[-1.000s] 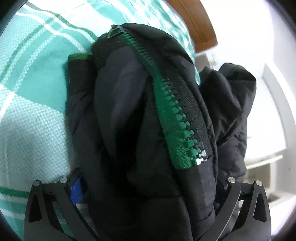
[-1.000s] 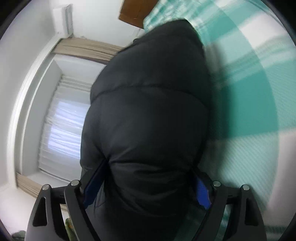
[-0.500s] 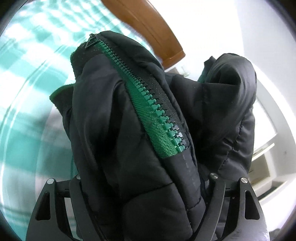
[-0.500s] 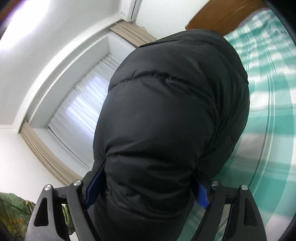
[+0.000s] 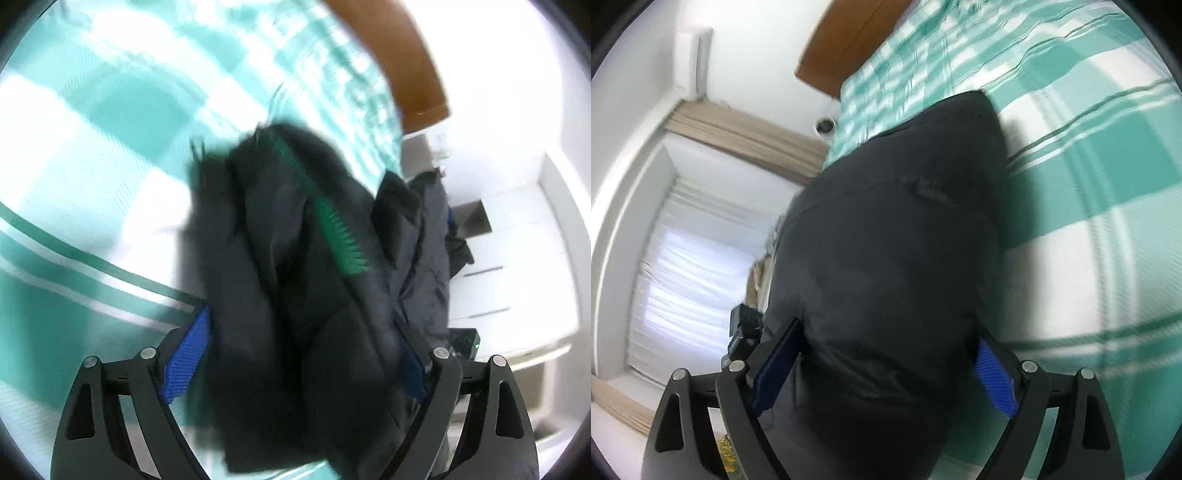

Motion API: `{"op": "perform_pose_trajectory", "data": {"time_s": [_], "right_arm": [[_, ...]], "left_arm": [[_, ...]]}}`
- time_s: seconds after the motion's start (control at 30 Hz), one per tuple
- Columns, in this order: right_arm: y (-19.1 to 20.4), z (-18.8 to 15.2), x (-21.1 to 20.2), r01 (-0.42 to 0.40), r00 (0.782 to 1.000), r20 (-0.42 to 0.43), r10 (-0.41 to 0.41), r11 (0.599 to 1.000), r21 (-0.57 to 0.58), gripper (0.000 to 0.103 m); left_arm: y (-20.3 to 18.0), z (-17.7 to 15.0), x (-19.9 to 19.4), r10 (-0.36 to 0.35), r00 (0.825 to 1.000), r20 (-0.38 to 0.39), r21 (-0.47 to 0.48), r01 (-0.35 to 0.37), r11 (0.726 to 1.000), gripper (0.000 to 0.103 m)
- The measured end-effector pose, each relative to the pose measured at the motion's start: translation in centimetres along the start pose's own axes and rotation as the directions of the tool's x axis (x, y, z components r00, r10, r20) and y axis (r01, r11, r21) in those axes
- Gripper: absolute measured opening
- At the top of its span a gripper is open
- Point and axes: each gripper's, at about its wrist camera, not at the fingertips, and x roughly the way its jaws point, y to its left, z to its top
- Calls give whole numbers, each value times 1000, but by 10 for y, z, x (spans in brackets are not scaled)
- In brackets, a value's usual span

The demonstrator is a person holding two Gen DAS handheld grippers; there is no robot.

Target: Fold large clothes

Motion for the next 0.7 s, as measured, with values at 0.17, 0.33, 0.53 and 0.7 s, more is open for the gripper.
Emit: {"op": "perform_pose_trajectory", "data": {"time_s": [0.17, 0.33, 0.53, 0.7], "right_arm": [[48, -29, -47, 95, 993, 95, -73, 964, -247, 91], [138, -94, -100, 377, 915, 337, -221, 762, -526, 93], [200, -156, -128, 632, 762, 554, -336, 571, -523, 103], [223, -195, -129, 656, 751, 500, -431, 571, -493, 103]], "left_arm": [[-57, -32, -56, 290, 936, 201, 260, -336, 905, 91], [-110, -93, -88, 494, 666, 559, 301, -718, 627, 103], [-159, -155, -87, 446, 571, 689, 231, -756, 612, 103], [-192, -198, -90, 442, 566, 695, 241, -763, 599, 103]]}}
